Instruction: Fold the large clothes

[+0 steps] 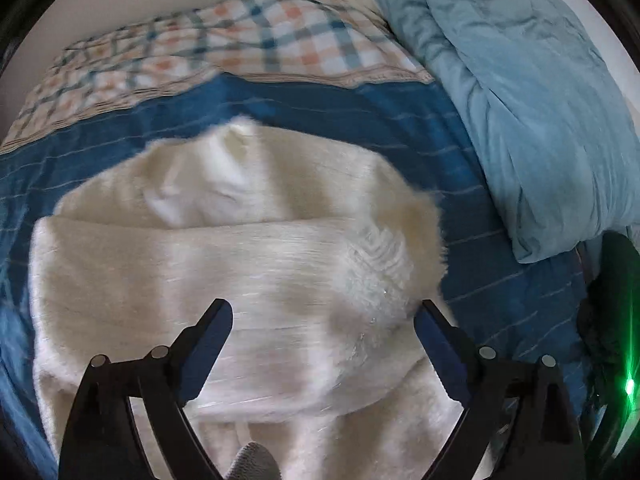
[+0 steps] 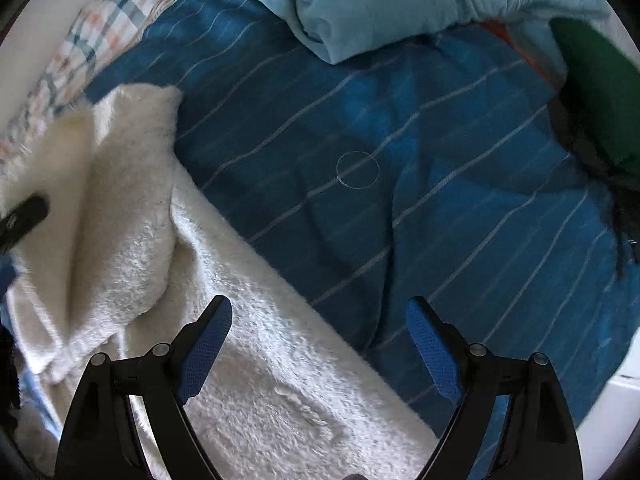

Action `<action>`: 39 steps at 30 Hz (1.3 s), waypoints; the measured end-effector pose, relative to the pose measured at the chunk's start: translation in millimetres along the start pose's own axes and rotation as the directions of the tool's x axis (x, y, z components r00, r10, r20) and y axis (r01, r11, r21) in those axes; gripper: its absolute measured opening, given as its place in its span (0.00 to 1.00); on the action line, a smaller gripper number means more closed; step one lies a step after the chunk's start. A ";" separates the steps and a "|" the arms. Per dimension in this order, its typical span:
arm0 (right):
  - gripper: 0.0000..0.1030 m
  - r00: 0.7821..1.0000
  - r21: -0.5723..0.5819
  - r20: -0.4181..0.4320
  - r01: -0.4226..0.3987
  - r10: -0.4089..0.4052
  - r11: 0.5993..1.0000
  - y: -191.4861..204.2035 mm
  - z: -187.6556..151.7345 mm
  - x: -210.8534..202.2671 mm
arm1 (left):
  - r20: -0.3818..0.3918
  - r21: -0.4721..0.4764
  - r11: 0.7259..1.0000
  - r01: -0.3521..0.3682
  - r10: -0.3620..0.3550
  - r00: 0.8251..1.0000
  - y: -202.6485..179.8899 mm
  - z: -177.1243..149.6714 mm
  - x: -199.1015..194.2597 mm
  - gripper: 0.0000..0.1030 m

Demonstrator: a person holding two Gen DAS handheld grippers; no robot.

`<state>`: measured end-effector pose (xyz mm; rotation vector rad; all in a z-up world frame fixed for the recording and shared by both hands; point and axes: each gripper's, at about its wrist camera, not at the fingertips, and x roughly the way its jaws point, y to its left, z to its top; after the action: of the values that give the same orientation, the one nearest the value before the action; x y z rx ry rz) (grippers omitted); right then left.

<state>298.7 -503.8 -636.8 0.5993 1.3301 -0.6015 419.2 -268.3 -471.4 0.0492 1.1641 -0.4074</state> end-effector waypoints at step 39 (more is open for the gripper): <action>0.51 0.989 -0.132 -0.139 -0.076 0.057 0.988 107.7 53.6 26.5 | -0.215 -0.101 0.824 -0.558 0.529 0.821 223.6 -131.8 -39.7 0.93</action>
<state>415.4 -466.7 -649.5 0.5776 1.4594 -0.4172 365.2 -17.4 -527.1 0.2798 1.2957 0.2097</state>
